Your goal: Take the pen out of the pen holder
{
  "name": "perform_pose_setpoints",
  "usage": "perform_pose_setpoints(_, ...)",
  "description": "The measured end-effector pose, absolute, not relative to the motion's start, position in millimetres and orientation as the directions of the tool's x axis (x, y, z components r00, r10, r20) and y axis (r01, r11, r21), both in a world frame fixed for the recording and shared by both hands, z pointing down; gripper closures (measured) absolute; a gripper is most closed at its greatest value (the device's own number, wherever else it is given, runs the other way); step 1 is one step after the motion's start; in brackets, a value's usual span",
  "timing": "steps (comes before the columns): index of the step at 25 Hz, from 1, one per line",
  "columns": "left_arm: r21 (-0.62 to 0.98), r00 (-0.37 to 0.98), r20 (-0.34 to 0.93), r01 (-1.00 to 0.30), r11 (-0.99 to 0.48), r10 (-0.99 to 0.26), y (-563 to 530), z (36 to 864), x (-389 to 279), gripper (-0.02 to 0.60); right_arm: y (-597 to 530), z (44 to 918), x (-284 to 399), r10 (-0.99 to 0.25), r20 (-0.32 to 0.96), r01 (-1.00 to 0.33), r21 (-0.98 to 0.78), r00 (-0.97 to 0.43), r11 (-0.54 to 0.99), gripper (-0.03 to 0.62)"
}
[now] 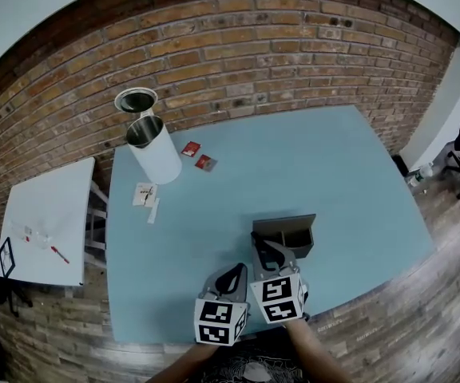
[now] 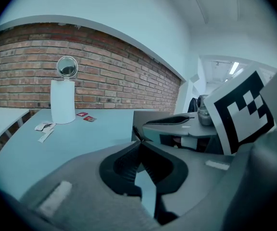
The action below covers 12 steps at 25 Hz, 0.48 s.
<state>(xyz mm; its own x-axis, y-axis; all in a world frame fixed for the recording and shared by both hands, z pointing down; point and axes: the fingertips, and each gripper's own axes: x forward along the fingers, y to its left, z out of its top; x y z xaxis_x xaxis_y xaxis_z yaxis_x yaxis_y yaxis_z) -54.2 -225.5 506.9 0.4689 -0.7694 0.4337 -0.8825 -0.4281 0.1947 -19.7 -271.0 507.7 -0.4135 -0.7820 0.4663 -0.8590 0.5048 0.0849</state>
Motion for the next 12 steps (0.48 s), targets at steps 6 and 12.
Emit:
perform_pose_setpoints(6,0.188,0.439,0.446,-0.898,-0.398,-0.78,-235,511,-64,0.581,-284,522,-26,-0.762,0.497,-0.848,0.089,-0.416,0.522,0.531)
perform_pose_setpoints(12,0.18,0.423,0.455,-0.905,-0.385,-0.783,-239,514,-71,0.581,-294,530,-34,-0.753,0.518,-0.838,0.119,-0.405,0.533,0.522)
